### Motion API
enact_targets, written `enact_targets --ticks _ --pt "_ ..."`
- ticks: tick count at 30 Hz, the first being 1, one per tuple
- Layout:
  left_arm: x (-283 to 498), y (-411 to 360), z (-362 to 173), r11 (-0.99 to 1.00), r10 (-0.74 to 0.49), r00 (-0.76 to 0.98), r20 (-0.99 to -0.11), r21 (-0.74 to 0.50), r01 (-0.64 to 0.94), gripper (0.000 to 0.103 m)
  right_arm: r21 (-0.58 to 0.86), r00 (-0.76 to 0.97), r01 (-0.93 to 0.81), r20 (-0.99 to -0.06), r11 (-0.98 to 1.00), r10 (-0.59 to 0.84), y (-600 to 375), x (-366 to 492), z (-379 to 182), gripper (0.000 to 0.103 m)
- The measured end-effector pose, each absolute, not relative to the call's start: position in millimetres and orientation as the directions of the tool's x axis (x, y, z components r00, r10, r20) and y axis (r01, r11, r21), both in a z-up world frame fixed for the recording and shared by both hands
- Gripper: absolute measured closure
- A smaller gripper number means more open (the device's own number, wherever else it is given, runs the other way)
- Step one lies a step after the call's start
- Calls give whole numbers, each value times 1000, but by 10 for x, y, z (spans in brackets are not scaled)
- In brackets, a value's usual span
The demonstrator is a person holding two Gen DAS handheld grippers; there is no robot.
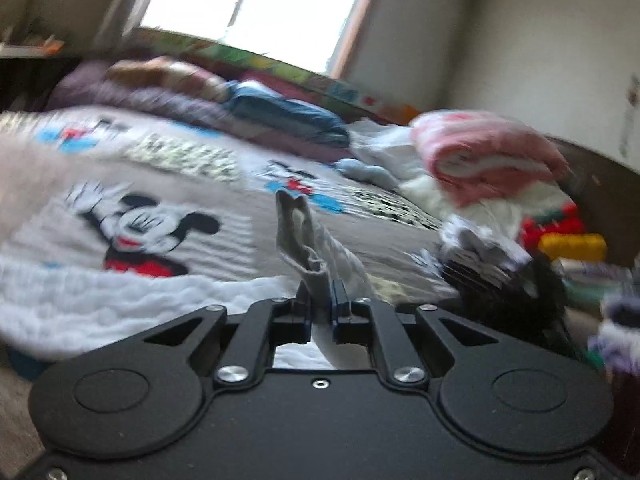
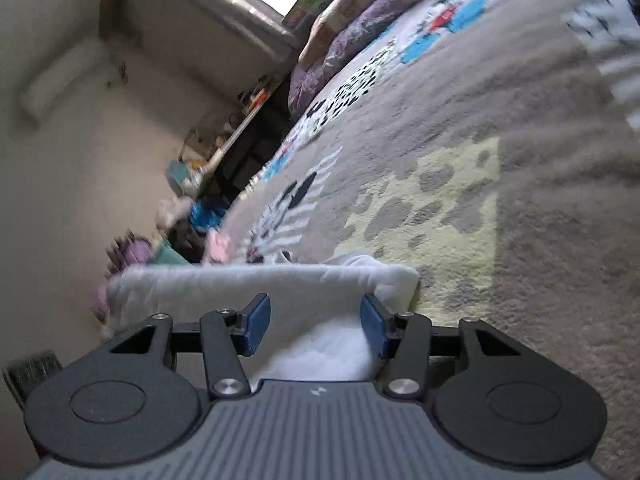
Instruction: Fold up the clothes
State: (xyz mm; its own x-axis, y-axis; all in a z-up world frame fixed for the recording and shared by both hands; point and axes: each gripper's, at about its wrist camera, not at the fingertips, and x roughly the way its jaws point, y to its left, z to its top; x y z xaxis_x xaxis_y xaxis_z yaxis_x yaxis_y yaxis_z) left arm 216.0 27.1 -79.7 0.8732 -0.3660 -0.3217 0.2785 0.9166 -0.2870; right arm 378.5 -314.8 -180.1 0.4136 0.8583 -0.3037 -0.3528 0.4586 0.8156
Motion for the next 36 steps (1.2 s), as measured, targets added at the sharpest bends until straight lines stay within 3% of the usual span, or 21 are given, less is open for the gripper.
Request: enact_targets --ticks 12,24,31,36 --pt "1864 -135 -674 868 -494 815 -305 -115 483 97 945 445 -196 -153 263 882 -3373 3913 -2043 52" --pt "1676 -423 -880 650 -641 627 -442 122 750 97 957 456 -171 -134 234 880 -3396 3942 -2115 53" --pt "1547 -611 -1031 495 -604 580 -546 313 811 97 937 471 -174 -192 304 861 -3371 3918 -2115 72" --pt "1471 -704 -1151 414 -566 586 -581 414 810 98 923 477 -179 -220 340 851 -3345 3905 -2112 80"
